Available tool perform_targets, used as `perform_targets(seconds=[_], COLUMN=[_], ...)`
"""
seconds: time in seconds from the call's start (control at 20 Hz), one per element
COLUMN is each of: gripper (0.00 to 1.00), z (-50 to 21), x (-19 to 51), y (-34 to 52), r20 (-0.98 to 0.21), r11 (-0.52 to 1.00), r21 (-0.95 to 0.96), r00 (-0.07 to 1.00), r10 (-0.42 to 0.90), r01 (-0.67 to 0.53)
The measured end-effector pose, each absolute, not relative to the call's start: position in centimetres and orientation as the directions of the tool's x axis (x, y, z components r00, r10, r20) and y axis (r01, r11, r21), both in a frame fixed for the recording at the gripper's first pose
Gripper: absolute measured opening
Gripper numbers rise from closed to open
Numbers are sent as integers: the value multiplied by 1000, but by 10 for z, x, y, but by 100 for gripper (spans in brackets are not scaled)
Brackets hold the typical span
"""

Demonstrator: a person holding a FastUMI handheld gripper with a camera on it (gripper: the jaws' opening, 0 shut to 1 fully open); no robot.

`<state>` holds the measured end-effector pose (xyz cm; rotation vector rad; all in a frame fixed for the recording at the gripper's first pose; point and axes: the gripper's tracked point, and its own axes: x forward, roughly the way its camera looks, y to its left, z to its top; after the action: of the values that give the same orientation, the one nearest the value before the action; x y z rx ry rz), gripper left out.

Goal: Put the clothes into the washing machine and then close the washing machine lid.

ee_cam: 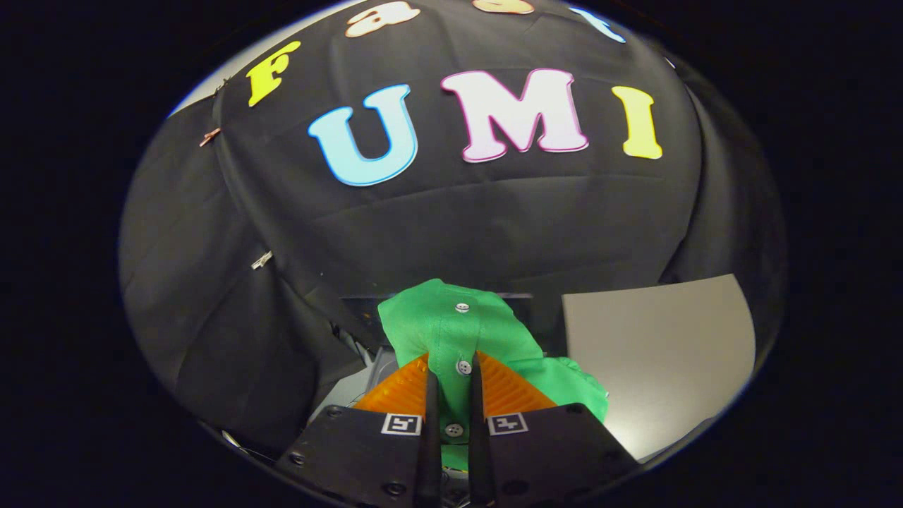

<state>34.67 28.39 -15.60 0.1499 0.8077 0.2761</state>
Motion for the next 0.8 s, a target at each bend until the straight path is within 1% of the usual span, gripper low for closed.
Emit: perform_targets(seconds=[0.45,0.55,0.7,0.8], gripper=[20,19,19,19], z=[-292,-322,-367,-396], x=[333,334,336,340], y=[367,374,372,371], r20=[-763,-772,-786,-787], r11=[940,941,950,956], r21=[228,188,96,79], r00=[553,550,563,570], r10=[335,318,255,234], r01=[-256,-280,-297,-283])
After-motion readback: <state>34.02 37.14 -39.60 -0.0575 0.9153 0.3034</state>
